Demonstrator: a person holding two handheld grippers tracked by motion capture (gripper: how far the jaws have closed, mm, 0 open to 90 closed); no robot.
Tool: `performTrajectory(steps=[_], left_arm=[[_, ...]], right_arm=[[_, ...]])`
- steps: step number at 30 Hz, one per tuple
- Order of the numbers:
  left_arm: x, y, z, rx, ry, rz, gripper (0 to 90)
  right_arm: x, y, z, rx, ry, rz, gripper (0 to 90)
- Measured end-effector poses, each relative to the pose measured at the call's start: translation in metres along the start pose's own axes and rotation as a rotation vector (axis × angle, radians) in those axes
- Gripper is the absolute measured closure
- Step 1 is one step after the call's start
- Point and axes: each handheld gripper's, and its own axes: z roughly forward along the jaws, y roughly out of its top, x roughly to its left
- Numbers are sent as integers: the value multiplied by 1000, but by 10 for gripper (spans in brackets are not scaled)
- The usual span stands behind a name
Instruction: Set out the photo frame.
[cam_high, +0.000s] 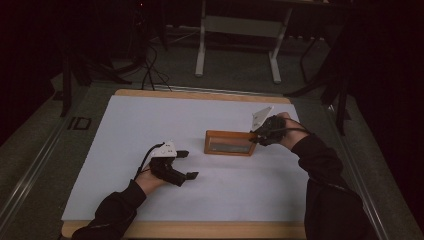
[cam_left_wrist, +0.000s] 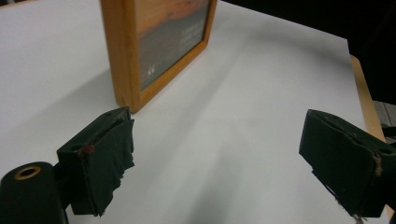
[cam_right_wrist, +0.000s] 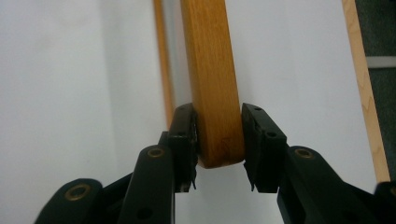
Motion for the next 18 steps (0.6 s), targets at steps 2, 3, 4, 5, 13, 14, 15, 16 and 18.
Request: performTrajectory(steps=[2, 3, 4, 5, 13, 14, 15, 16, 18], left_arm=[[0, -1, 0, -4, -5, -9, 105], [0, -1, 0, -4, -3, -8, 105], [0, -2, 1, -3, -3, -7, 105], [1, -2, 1, -4, -5, -9, 105], [2, -4, 2, -5, -9, -16, 105], [2, -4, 2, -6, -9, -16, 105], [2, -5, 2, -6, -10, -17, 105], [2, -5, 2, -6, -10, -18, 105], [3, -5, 2, -5, -13, -21, 105]], right_arm=[[-4, 0, 2, -4, 0, 1, 659], [-8, 0, 3, -6, 5, 12, 658], [-10, 0, 3, -5, 7, 16, 656], [-12, 1, 4, -3, 4, 22, 654], [-28, 2, 13, 5, -7, 58, 634], [-29, 2, 13, 5, -8, 65, 633], [-31, 2, 14, 5, -7, 69, 631], [-32, 1, 15, 3, -6, 76, 629], [-34, 1, 16, 5, -6, 91, 623]])
